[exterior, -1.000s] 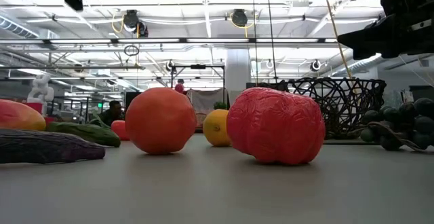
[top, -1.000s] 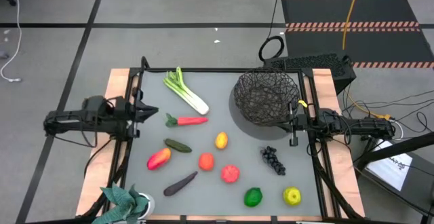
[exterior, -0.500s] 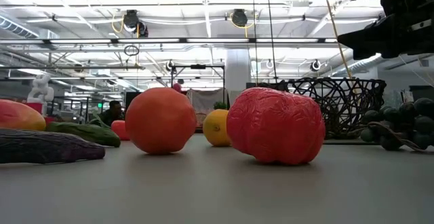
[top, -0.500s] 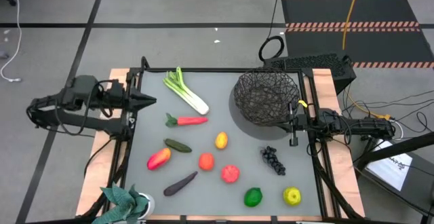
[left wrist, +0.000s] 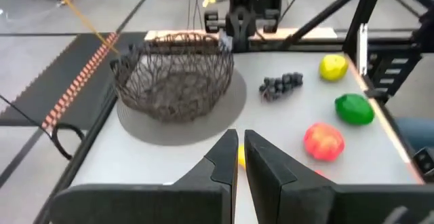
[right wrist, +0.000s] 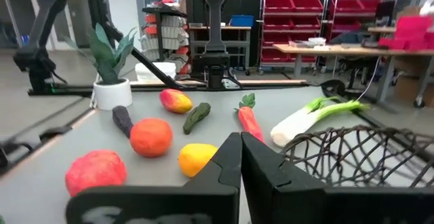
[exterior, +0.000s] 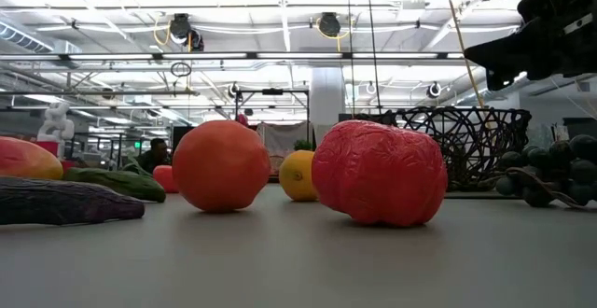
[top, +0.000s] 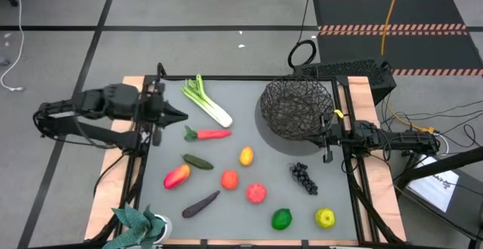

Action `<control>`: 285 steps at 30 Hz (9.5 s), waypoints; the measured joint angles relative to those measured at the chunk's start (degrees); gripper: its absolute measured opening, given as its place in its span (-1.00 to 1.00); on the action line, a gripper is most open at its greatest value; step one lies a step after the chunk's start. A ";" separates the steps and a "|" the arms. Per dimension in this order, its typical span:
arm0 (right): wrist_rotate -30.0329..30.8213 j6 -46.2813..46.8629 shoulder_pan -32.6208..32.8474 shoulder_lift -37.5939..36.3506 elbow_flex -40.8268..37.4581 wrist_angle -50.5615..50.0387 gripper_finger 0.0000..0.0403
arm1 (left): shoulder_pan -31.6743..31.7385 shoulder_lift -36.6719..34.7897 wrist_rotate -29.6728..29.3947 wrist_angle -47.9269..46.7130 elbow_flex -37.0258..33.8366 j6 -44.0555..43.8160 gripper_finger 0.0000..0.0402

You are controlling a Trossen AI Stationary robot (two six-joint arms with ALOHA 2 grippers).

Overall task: Build produce basket
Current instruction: Put the celery into the black wire basket

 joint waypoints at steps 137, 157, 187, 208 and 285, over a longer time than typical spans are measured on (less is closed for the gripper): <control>17.83 1.48 13.46 46.54 35.23 -13.49 -1.00 | 32.45 41.90 -19.85 8.17 -13.42 -76.48 -0.57; 17.94 -16.93 13.26 46.35 35.23 -13.77 -1.00 | 32.27 46.21 -21.91 8.57 -13.51 -89.70 0.64; 18.93 -8.08 12.87 46.37 35.23 -12.53 -1.00 | 30.29 34.89 -26.39 35.23 -13.48 -47.43 -0.84; 23.84 -10.29 10.20 59.03 23.08 50.78 -0.26 | 6.61 28.53 -19.22 66.75 -13.41 -4.60 -0.75; 32.95 -6.06 -16.95 54.63 35.30 20.40 -0.82 | -3.31 20.04 -19.42 44.72 -12.72 -0.19 0.49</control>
